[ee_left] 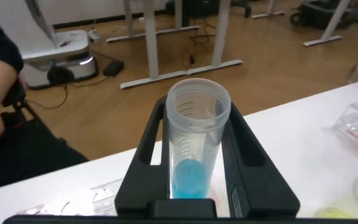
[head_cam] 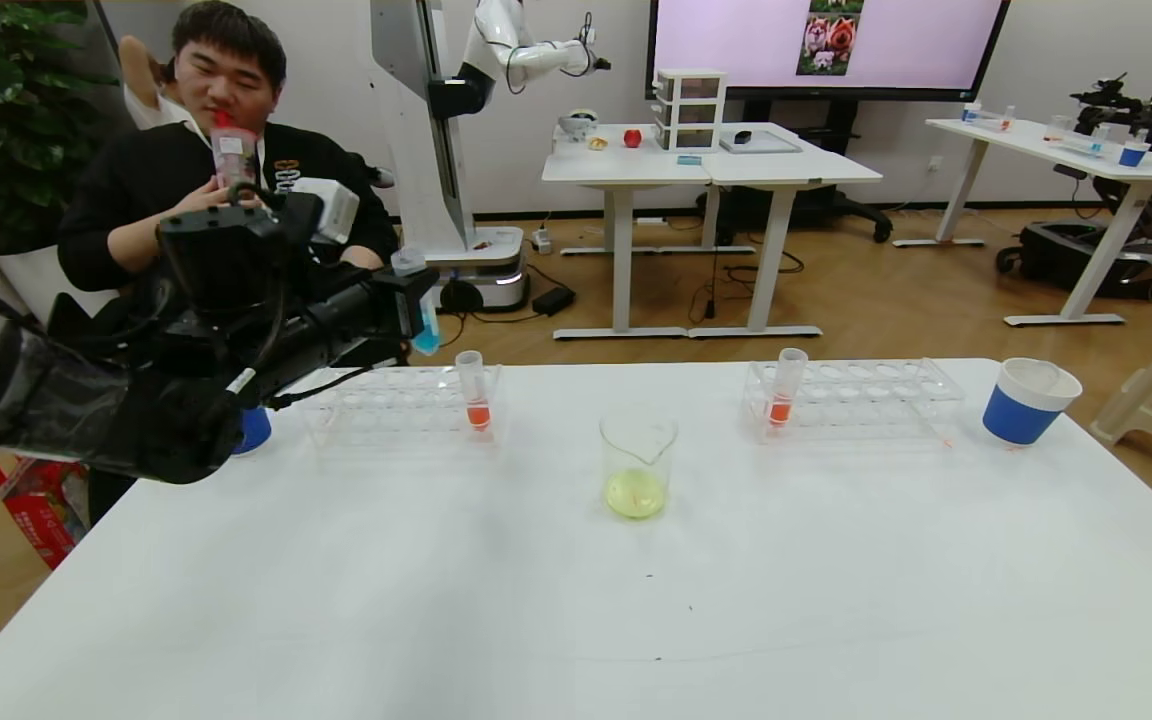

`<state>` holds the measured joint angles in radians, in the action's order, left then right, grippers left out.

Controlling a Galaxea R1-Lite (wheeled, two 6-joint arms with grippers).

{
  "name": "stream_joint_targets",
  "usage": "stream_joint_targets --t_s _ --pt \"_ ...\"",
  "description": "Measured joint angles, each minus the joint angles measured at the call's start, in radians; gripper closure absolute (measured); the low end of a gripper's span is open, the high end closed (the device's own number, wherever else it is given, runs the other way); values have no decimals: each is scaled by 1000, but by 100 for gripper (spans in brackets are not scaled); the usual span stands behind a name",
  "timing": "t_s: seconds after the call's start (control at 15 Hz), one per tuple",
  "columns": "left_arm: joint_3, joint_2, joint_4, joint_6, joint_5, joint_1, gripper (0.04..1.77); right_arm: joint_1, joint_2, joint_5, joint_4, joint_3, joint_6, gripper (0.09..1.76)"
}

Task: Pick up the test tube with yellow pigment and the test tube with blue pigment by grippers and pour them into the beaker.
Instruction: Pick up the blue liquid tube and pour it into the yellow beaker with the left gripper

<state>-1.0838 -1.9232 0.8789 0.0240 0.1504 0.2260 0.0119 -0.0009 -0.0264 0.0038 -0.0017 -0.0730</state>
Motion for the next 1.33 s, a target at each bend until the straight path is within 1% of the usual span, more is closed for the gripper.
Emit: stream_joint_targets --t_s 0.2,0.47,0.6,0.67,0.8,0.93,1.07,1.2,1.33 --pt "-24 26 -5 94 49 101 131 0 0 0 0 0 0 11" --pt "-39 13 5 219 106 223 131 0 0 0 0 0 0 11" --pt "-38 -9 27 286 126 269 131 0 0 0 0 0 0 11" --pt "-33 -24 59 315 130 287 131 0 0 0 0 0 0 11" --pt "-26 -67 171 394 151 312 131 0 0 -1 0 0 0 11" --pt "-20 -115 255 502 203 319 131 0 0 0 0 0 0 11" --pt "-10 -146 263 621 252 313 131 0 0 -1 0 0 0 11" --pt "-7 -167 268 733 313 308 131 0 0 0 0 0 0 11" --pt "-6 -183 274 798 344 306 131 0 0 0 0 0 0 11"
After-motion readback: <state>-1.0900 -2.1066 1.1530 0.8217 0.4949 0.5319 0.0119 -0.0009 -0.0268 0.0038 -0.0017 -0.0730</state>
